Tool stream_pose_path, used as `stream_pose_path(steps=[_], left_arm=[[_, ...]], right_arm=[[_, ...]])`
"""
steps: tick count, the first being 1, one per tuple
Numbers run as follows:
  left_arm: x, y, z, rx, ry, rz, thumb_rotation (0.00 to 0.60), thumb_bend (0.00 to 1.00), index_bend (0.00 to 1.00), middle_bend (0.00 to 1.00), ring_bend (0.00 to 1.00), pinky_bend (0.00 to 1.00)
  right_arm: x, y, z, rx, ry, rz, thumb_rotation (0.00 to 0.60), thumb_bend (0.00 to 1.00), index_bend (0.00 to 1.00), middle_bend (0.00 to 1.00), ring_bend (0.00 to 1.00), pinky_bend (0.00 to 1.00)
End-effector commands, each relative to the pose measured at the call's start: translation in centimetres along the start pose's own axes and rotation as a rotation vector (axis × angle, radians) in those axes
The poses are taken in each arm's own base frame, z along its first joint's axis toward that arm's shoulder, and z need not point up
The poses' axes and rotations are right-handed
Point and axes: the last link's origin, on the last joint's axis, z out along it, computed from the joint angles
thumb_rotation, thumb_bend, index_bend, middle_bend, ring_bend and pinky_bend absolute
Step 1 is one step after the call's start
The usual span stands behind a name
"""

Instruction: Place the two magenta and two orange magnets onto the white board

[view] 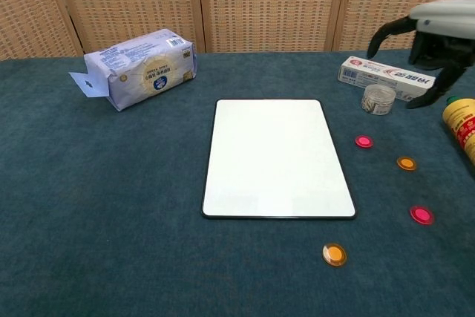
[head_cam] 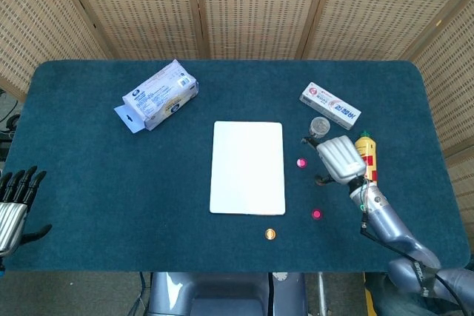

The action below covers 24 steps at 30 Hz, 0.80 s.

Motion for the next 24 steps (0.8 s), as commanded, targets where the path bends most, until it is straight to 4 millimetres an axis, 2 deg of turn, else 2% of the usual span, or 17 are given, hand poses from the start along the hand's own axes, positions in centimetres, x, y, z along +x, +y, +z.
stream_pose_path(steps=[1,6,10,19,24], left_arm=[[-0.1,0.0,0.2,0.004,-0.006,-0.003,0.6,0.0,0.0,0.0,0.0,0.0],[0.0,-0.1,0.5,0.008,-0.009,-0.01,0.6,0.0,0.0,0.0,0.0,0.0],[0.0,-0.3,0.5,0.011,-0.014,-0.015,0.6,0.0,0.0,0.0,0.0,0.0],[0.2,-0.5,0.7,0.01,-0.02,-0.026,0.6,0.0,0.0,0.0,0.0,0.0],[0.3,-0.4,0.8,0.007,-0.021,-0.026,0.6,0.0,0.0,0.0,0.0,0.0]], right_arm=[[-1.7,-3.2,4.0,0.016,-0.065,-0.041,0.6,0.21,0.29,0.93,0.91,1.0],[-3.9,-5.0,6.4,-0.024,-0.107,-0.05,0.6,0.31,0.34,0.93,0.92,1.0],[-5.5,-5.3,7.4,-0.07,-0.147,-0.072,0.6,0.31,0.34,0.93,0.91,1.0],[-8.0,-4.4,8.0,-0.167,-0.233,-0.05,0.6,0.33,0.35,0.93,0.92,1.0],[-8.5,-3.9,8.1,-0.199,-0.248,-0.048,0.6,0.36,0.35,0.93,0.92,1.0]])
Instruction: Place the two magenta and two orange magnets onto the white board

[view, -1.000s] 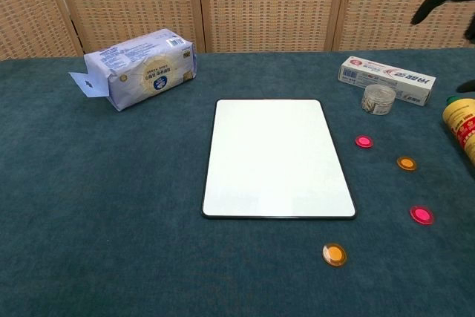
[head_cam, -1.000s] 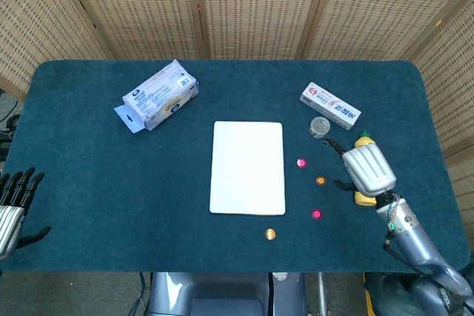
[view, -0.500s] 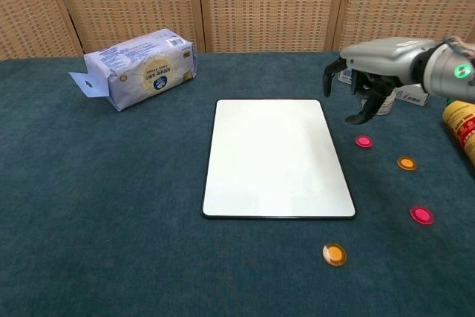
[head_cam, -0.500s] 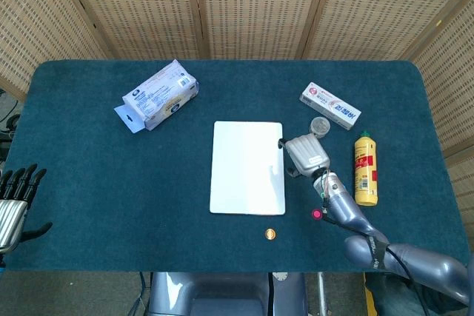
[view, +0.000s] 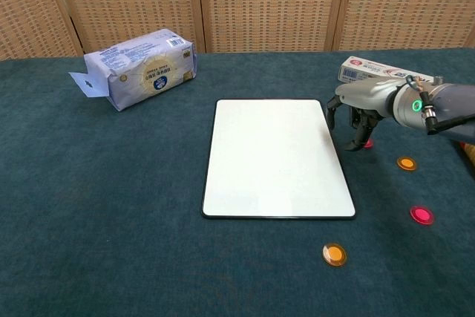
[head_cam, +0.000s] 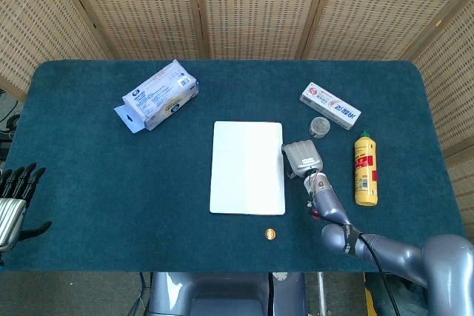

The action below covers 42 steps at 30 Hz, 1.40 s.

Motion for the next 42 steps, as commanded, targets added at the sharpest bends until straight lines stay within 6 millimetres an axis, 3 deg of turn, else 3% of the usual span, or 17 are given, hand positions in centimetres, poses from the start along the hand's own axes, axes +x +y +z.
stream_pose_path(steps=[1,21,42], left_arm=[[0.0,0.0,0.0,-0.001,-0.001,0.001,0.6,0.0,0.0,0.0,0.0,0.0],[-0.3,0.4,0.1,-0.005,-0.017,0.015,0.6,0.0,0.0,0.0,0.0,0.0],[-0.5,0.5,0.2,-0.001,-0.021,0.02,0.6,0.0,0.0,0.0,0.0,0.0]], right_arm=[[-0.2,0.2,0.2,-0.011,-0.007,-0.005,0.6,0.36,0.35,0.93,0.91,1.0],[-0.6,4.4,-0.2,-0.065,0.007,-0.04,0.6,0.36,0.36,0.94,0.92,1.0],[-2.0,5.1,-0.1,-0.048,0.012,-0.051,0.6,0.36,0.37,0.94,0.92,1.0]])
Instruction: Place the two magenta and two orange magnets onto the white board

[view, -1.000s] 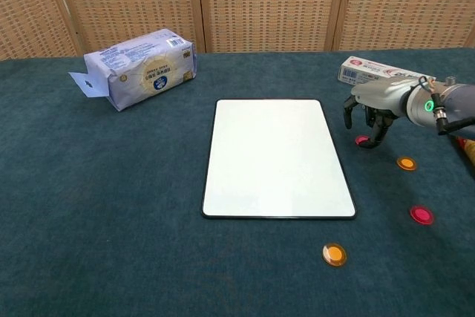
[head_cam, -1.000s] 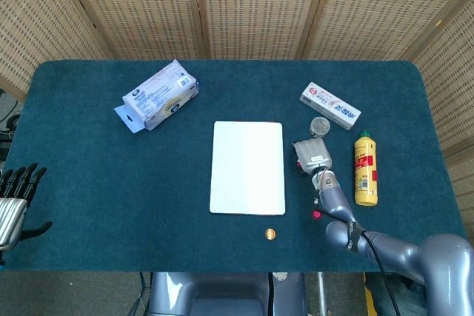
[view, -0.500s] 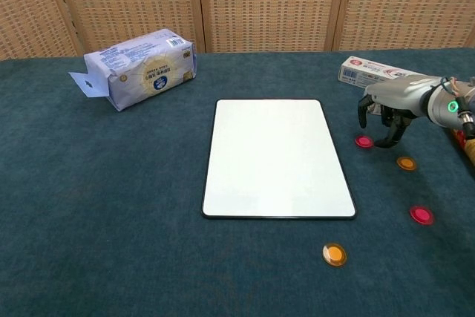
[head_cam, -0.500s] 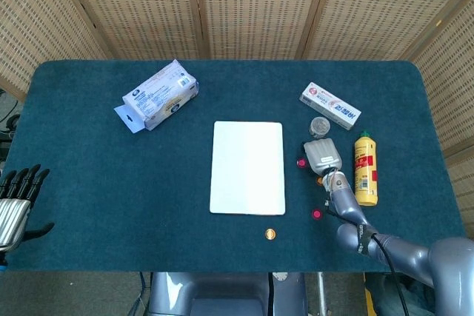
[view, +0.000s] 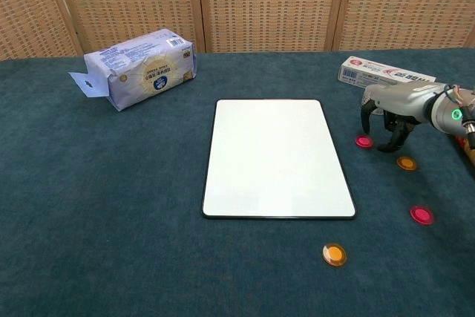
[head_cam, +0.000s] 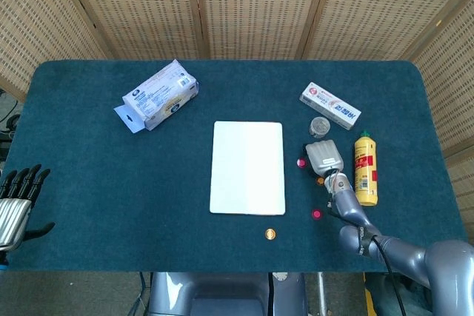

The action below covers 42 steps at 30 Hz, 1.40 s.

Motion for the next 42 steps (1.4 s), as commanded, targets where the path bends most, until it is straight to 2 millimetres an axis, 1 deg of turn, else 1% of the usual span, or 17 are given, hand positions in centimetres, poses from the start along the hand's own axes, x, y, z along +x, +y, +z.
stream_pose_path(steps=[1,13,16,18,20,23,27,30,37,42], left_arm=[[0.0,0.0,0.0,0.0,0.0,0.0,0.6,0.0,0.0,0.0,0.0,0.0],[0.0,0.1,0.0,-0.001,-0.001,0.0,0.6,0.0,0.0,0.0,0.0,0.0],[0.0,0.1,0.0,-0.002,-0.002,0.0,0.6,0.0,0.0,0.0,0.0,0.0],[0.0,0.1,0.0,-0.001,-0.002,-0.001,0.6,0.0,0.0,0.0,0.0,0.0],[0.0,0.1,0.0,-0.001,-0.003,-0.001,0.6,0.0,0.0,0.0,0.0,0.0],[0.0,0.0,0.0,0.0,-0.004,-0.002,0.6,0.0,0.0,0.0,0.0,0.0],[0.0,0.0,0.0,0.0,-0.004,-0.004,0.6,0.0,0.0,0.0,0.0,0.0],[0.0,0.0,0.0,0.0,-0.003,-0.006,0.6,0.0,0.0,0.0,0.0,0.0],[0.0,0.0,0.0,-0.001,-0.002,-0.005,0.6,0.0,0.0,0.0,0.0,0.0],[0.0,0.1,0.0,-0.002,-0.003,-0.004,0.6,0.0,0.0,0.0,0.0,0.0]], right_arm=[[-0.1,-0.1,0.0,0.002,-0.002,-0.001,0.6,0.36,0.37,0.94,0.92,1.0],[-0.4,-0.5,0.2,0.017,-0.001,0.005,0.6,0.36,0.39,0.94,0.92,1.0],[-0.4,-0.8,0.3,0.024,0.001,0.004,0.6,0.36,0.44,0.94,0.92,1.0],[-0.4,-1.1,0.3,0.026,0.002,0.005,0.6,0.36,0.5,0.95,0.92,1.0],[-0.4,-1.2,0.4,0.025,0.003,0.015,0.6,0.36,0.53,0.95,0.92,1.0],[-0.5,-1.3,0.5,0.022,0.006,0.026,0.6,0.36,0.55,0.95,0.92,1.0],[-0.3,-1.4,0.4,0.018,0.003,0.091,0.6,0.39,0.55,0.95,0.92,1.0],[0.1,-1.4,0.4,0.021,0.005,0.127,0.6,0.39,0.56,0.95,0.92,1.0],[1.0,-1.6,0.1,0.039,0.032,0.139,0.6,0.39,0.56,0.95,0.92,1.0],[3.3,-2.9,-0.1,0.078,0.069,0.178,0.6,0.39,0.56,0.95,0.92,1.0]])
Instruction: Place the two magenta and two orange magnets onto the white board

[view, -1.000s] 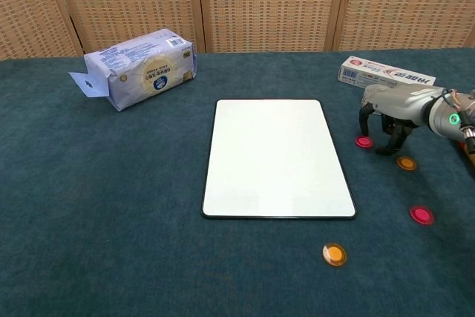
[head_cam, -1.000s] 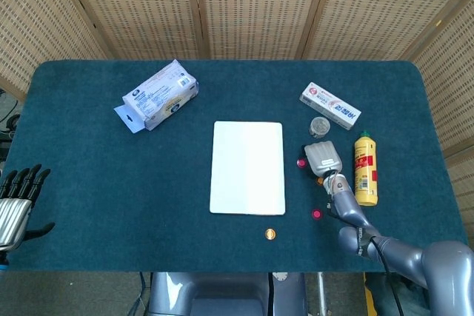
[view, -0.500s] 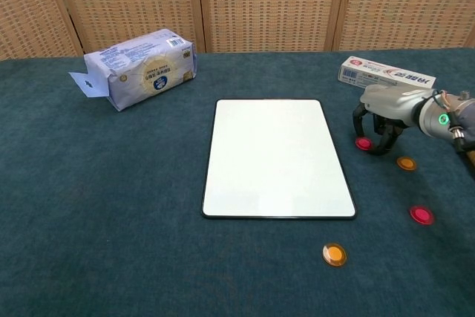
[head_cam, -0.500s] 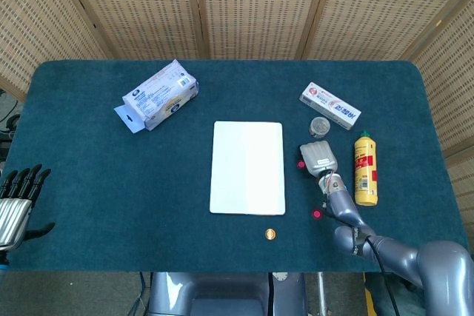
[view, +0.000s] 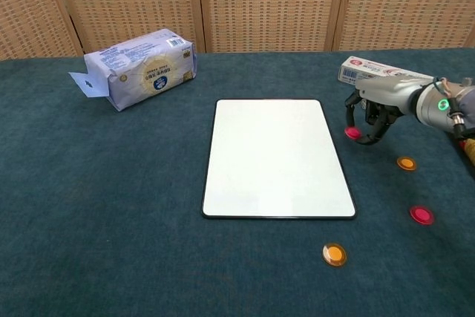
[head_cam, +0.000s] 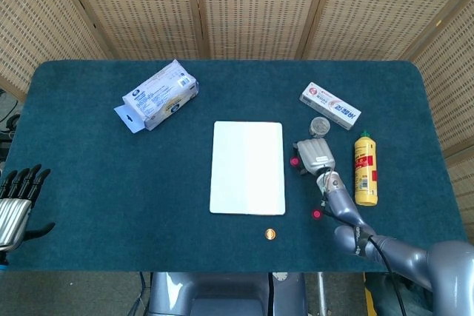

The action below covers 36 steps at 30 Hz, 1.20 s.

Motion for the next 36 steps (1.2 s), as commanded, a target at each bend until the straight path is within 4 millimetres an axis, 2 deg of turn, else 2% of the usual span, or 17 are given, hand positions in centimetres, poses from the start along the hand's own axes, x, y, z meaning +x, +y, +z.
stream_pose_path(steps=[1,7,12,13,17,19,22,25,27,29,32,34,36], left_arm=[[0.0,0.0,0.0,-0.001,-0.001,0.001,0.6,0.0,0.0,0.0,0.0,0.0],[0.1,0.0,0.0,0.0,0.0,-0.002,0.6,0.0,0.0,0.0,0.0,0.0],[0.2,-0.3,0.0,0.001,-0.001,-0.011,0.6,0.0,0.0,0.0,0.0,0.0],[0.3,-0.4,0.1,0.003,0.001,-0.014,0.6,0.0,0.0,0.0,0.0,0.0],[0.5,-0.6,0.0,0.004,0.008,-0.025,0.6,0.0,0.0,0.0,0.0,0.0],[0.6,-0.7,0.0,0.004,0.007,-0.031,0.6,0.0,0.0,0.0,0.0,0.0],[0.7,-0.9,-0.1,0.004,0.008,-0.039,0.6,0.0,0.0,0.0,0.0,0.0],[0.8,-0.9,-0.1,0.001,0.007,-0.04,0.6,0.0,0.0,0.0,0.0,0.0],[0.7,-0.9,-0.1,-0.003,0.003,-0.04,0.6,0.0,0.0,0.0,0.0,0.0],[0.7,-0.9,-0.1,-0.005,0.002,-0.041,0.6,0.0,0.0,0.0,0.0,0.0],[0.7,-0.7,-0.3,-0.01,0.005,-0.04,0.6,0.0,0.0,0.0,0.0,0.0],[0.8,-0.6,-0.4,-0.013,0.01,-0.036,0.6,0.0,0.0,0.0,0.0,0.0],[0.7,-0.4,-0.6,-0.022,0.015,-0.029,0.6,0.0,0.0,0.0,0.0,0.0]], right_arm=[[1.9,-1.6,0.1,0.033,0.029,0.031,0.6,0.39,0.56,0.95,0.92,1.0],[4.2,-6.1,0.0,0.106,0.055,0.054,0.6,0.39,0.56,0.95,0.92,1.0],[4.5,-10.0,-0.1,0.129,0.033,0.076,0.6,0.39,0.54,0.95,0.92,1.0],[4.5,-10.9,-0.2,0.134,0.031,0.072,0.6,0.39,0.51,0.95,0.92,1.0],[3.8,-13.0,-0.4,0.122,0.013,0.057,0.6,0.28,0.18,0.95,0.92,1.0],[3.4,-13.7,-0.5,0.109,0.01,0.034,0.6,0.23,0.11,0.95,0.92,1.0],[3.2,-14.2,-0.7,0.098,0.023,0.018,0.6,0.21,0.09,0.94,0.92,1.0],[3.7,-14.2,-1.2,0.101,0.039,0.024,0.6,0.21,0.1,0.94,0.92,1.0],[4.1,-13.7,-1.7,0.109,0.052,0.02,0.6,0.22,0.14,0.94,0.92,1.0],[4.4,-12.8,-2.4,0.111,0.065,0.011,0.6,0.23,0.23,0.95,0.92,1.0],[4.0,-10.1,-3.7,0.1,0.061,-0.012,0.6,0.25,0.33,0.95,0.92,1.0],[3.4,-8.6,-4.3,0.085,0.052,-0.033,0.6,0.26,0.35,0.95,0.92,1.0],[2.3,-5.9,-5.3,0.064,0.039,-0.053,0.6,0.26,0.36,0.95,0.92,1.0]])
